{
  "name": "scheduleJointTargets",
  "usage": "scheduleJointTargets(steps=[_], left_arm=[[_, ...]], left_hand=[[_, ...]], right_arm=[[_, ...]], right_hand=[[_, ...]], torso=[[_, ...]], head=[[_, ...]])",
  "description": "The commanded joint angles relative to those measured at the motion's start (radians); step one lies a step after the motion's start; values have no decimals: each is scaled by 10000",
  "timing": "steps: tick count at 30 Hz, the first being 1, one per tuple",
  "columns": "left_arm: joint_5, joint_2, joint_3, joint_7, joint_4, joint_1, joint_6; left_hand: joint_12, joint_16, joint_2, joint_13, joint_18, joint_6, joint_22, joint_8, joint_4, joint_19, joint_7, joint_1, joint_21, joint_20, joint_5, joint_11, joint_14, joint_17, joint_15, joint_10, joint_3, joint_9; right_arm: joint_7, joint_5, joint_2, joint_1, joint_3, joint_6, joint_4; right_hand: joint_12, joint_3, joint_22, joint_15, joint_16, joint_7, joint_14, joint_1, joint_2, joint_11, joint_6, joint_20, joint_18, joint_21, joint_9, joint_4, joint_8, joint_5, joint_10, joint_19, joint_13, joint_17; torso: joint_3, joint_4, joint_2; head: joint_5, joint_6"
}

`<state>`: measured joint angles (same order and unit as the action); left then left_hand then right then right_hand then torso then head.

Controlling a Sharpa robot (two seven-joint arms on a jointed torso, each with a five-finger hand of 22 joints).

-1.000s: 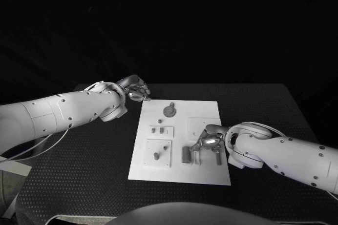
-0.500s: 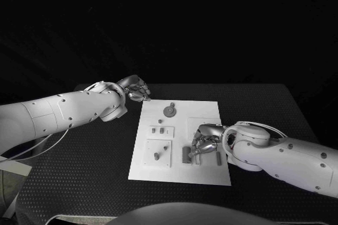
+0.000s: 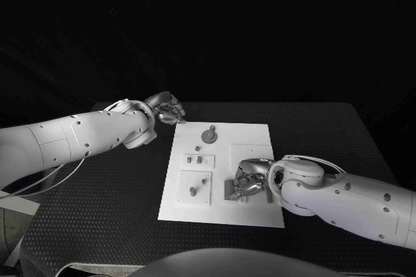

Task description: Assemble the parts on the task board

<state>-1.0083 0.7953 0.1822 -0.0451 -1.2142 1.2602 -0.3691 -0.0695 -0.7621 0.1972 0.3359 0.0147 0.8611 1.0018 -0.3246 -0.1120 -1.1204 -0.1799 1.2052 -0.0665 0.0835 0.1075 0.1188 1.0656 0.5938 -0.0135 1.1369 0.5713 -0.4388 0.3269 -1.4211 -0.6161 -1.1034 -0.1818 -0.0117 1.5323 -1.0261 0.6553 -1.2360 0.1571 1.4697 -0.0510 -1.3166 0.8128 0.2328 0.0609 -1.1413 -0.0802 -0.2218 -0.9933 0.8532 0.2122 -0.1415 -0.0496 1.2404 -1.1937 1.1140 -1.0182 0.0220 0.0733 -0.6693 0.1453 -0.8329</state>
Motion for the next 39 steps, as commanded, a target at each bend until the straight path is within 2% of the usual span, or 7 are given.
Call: scheduleJointTargets(steps=[1, 8, 12, 27, 34, 39], left_arm=[[-14, 7, -4, 41, -27, 7, 69], [-14, 2, -5, 46, -32, 7, 76], [-14, -4, -5, 47, -20, 7, 78], [-14, -29, -5, 51, 0, 6, 83], [-14, -2, -5, 44, 2, 6, 79], [-14, -9, -5, 43, 8, 6, 93]], left_hand=[[-12, 64, -25, 10, 55, -29, -7, -48, 73, -38, 15, -56, -33, 11, 66, 20, 85, 17, -3, -44, 4, 16], [-13, 67, -23, 11, 55, -28, -7, -50, 74, -37, 16, -57, -33, 11, 66, 19, 84, 20, -3, -43, 3, 16], [-13, 68, -24, 11, 55, -27, -7, -50, 75, -37, 16, -57, -33, 11, 66, 20, 83, 21, -3, -43, 2, 17], [-13, 73, -27, 13, 54, -27, -8, -52, 82, -35, 16, -63, -32, 10, 65, 20, 83, 27, -4, -42, 0, 19], [-13, 75, -26, 14, 55, -27, -8, -52, 83, -35, 16, -62, -32, 10, 65, 20, 84, 30, -3, -42, -1, 20], [-13, 76, -25, 15, 55, -27, -8, -53, 83, -34, 17, -61, -32, 11, 65, 19, 84, 32, -3, -42, -2, 20]], right_arm=[[207, -277, 56, 65, -17, 253, -12], [422, -631, 102, 112, -28, 156, -58], [584, -859, 118, 141, -32, -229, -85], [927, -1193, 240, 235, -53, -232, -221], [816, -1045, 127, 234, -53, -225, -171], [764, -902, -113, 234, -51, -556, 86]], right_hand=[[-65, -102, 11, 36, 37, 8, -55, 33, -72, -2, -115, 18, -398, -58, 14, -4, -42, 37, 78, -48, -2, -8], [-86, -177, 14, 60, 61, 43, -79, 47, -154, 31, -213, 27, -399, -67, 34, -41, -75, 37, 130, -59, 11, -51], [-103, -223, 16, 84, 86, 75, -105, 60, -262, 61, -297, 31, -399, -78, 48, -66, -104, 38, 178, -76, 22, -100], [-138, -436, 33, 169, 135, 158, -114, -82, -754, 146, -491, 46, -398, -91, 64, -146, -137, 37, 328, -105, 57, -131], [-127, -511, 33, 176, 132, 162, -88, -141, -700, 150, -493, 50, -398, -91, 60, -123, -123, 38, 331, -92, 61, -88], [-102, -530, 37, 179, 125, 161, -63, -45, -433, 150, -477, 40, -399, -80, 52, 14, -92, 37, 325, -65, 64, -45]], torso=[[-4, -10, -12], [-2, -4, -4], [-2, 4, -3], [-1, -4, 5], [-2, -1, 6], [2, 2, 4]], head=[[12, -28], [32, -70], [39, -80], [37, -102], [48, -92], [55, -80]])
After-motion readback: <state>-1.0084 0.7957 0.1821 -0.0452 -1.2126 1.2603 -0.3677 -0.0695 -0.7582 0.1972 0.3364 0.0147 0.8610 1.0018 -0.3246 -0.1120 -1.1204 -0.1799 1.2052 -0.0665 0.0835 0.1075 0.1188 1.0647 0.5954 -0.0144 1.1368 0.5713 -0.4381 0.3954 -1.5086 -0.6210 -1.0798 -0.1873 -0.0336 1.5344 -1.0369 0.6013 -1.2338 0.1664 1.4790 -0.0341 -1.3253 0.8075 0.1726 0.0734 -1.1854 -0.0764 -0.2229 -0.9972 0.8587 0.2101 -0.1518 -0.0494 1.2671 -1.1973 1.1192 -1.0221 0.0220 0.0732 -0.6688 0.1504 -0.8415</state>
